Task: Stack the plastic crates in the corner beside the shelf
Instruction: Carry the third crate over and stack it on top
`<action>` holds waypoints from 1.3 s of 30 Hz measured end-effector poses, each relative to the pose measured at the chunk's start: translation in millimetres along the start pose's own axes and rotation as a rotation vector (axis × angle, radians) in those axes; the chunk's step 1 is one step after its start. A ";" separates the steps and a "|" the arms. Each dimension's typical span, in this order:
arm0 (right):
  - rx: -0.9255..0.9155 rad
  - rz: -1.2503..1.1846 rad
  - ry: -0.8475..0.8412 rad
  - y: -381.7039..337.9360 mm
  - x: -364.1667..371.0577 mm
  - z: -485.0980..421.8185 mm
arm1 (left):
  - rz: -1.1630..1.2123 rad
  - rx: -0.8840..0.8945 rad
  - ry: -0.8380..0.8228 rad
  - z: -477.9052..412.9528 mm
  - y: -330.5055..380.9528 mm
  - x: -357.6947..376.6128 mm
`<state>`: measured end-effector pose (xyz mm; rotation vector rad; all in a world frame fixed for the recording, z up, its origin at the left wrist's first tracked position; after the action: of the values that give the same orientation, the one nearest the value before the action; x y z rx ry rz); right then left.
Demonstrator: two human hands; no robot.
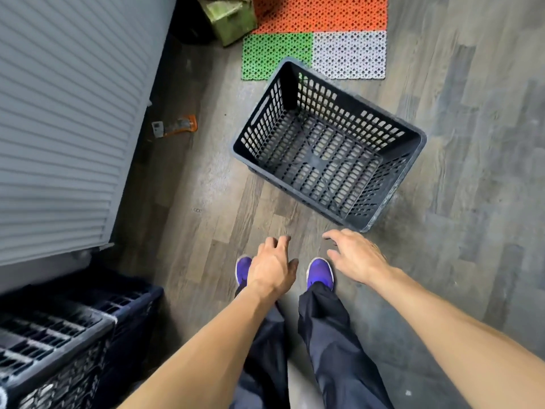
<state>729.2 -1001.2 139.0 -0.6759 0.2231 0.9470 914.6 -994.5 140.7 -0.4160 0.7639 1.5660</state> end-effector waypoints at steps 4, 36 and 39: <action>0.031 -0.060 0.027 0.9 -5.2 -19.4 | -0.039 0.071 0.004 -46.5 10.6 -10.7; 0.233 -0.137 0.024 49.8 42.6 -216.7 | -0.815 0.404 -0.020 -309.2 -35.0 2.5; 0.230 -0.130 0.047 44.8 37.7 -204.8 | -0.825 0.449 0.028 -298.7 -32.0 -3.1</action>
<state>737.4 -1085.4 -56.4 -0.4945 0.3205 0.7673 895.8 -1200.3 -77.3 -0.3524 0.7982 0.5993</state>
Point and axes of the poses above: each hand's wrist, its own z-axis away from the middle knuckle, its own x-axis out of the palm, y = z × x, the point moved 4 cm from there along -z, towards the middle knuckle, and after that the axes turned 10 degrees about -z, right-handed, at the moved point
